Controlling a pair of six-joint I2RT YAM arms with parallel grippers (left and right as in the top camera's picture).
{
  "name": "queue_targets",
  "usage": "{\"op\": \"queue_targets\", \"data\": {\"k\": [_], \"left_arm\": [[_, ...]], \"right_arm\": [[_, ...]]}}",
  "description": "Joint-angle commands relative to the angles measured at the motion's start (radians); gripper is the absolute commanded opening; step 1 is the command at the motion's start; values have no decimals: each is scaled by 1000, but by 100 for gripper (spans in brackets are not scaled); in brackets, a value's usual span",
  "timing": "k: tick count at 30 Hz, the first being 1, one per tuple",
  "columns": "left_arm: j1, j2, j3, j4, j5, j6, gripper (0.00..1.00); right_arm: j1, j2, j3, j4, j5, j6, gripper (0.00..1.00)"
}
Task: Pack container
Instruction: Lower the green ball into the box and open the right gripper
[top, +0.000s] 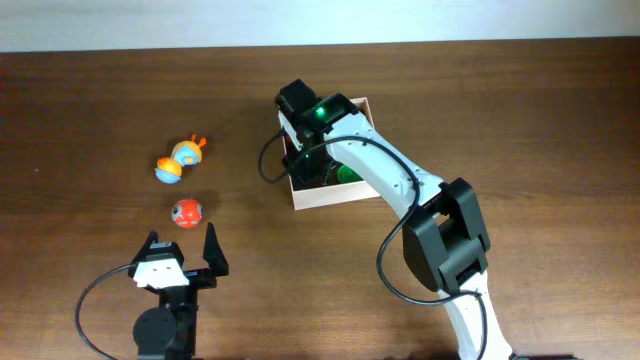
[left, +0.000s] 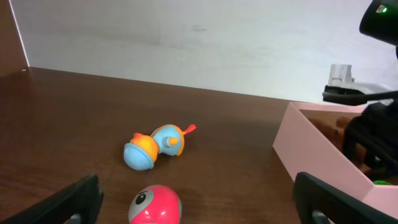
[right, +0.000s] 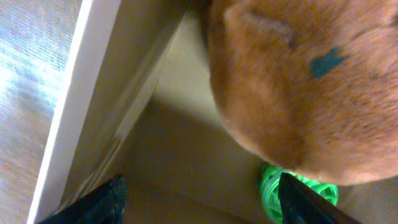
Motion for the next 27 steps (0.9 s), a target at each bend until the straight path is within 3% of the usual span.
{"op": "queue_targets", "data": {"k": [1,10,27], "left_arm": [[5,-10,-1,-5,-3,16,99],[5,-10,-1,-5,-3,16,99],[5,-10,-1,-5,-3,16,99]], "right_arm": [[-2,9,-3,23,-14,78,72],[-1,9,-3,99,-51,223,72],[-1,9,-3,139,-51,343,72]]}}
